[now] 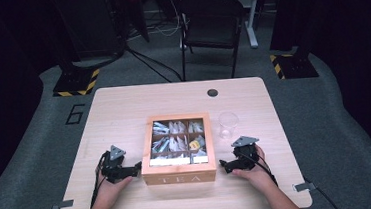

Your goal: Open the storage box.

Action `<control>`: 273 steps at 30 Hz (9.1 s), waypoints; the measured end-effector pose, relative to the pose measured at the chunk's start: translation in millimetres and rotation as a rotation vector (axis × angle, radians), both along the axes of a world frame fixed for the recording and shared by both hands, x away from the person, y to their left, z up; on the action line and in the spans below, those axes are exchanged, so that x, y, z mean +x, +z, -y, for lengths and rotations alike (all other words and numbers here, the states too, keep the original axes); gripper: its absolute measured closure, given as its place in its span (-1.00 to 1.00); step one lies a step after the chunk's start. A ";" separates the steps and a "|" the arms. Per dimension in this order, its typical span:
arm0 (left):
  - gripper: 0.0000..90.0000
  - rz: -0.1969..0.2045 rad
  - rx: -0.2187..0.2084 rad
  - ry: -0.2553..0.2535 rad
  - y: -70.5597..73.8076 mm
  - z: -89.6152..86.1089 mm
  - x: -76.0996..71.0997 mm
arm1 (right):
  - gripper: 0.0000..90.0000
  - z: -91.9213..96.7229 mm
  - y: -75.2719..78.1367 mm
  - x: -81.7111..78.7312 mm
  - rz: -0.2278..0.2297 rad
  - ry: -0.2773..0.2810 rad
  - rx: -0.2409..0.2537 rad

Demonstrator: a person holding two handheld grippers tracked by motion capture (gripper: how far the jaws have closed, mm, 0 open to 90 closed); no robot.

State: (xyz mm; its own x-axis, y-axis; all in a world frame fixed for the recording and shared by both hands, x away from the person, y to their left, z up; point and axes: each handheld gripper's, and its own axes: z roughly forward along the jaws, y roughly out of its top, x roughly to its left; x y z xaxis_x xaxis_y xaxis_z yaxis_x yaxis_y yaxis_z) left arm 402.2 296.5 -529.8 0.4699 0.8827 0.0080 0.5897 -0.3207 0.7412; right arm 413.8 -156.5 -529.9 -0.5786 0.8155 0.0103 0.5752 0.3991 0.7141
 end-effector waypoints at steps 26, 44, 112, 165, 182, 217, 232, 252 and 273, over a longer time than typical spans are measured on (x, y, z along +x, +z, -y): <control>-0.42 0.011 -0.021 0.011 2.0 -2.5 -2.7 | -0.53 5.2 5.5 -0.3 0.013 0.047 -0.007; -0.06 0.030 -0.085 -0.032 36.5 -1.3 -20.0 | 0.03 10.6 44.0 -16.0 0.049 0.092 0.001; 0.16 0.126 -0.147 -0.170 46.8 9.2 -64.0 | 0.25 -11.2 56.0 -66.2 0.085 0.380 0.144; 0.16 0.141 -0.189 -0.211 56.7 10.5 -70.8 | 0.33 -19.9 67.3 -60.0 0.101 0.391 0.250; 0.16 0.129 -0.237 -0.266 56.9 33.7 -73.1 | 0.34 -20.2 68.2 -59.9 0.097 0.388 0.248; 0.15 0.124 -0.238 -0.256 89.8 31.4 -64.2 | 0.23 -20.2 90.2 -50.1 0.130 0.380 0.244; 0.14 0.154 -0.257 -0.234 110.8 28.4 -54.9 | 0.23 -16.5 111.5 -37.8 0.147 0.355 0.260; 0.14 0.209 -0.235 -0.246 140.5 28.8 -39.7 | 0.21 -17.4 140.5 -22.3 0.168 0.348 0.280; 0.13 0.234 -0.219 -0.207 152.2 35.0 -20.7 | 0.06 -23.3 156.7 -6.4 0.176 0.321 0.298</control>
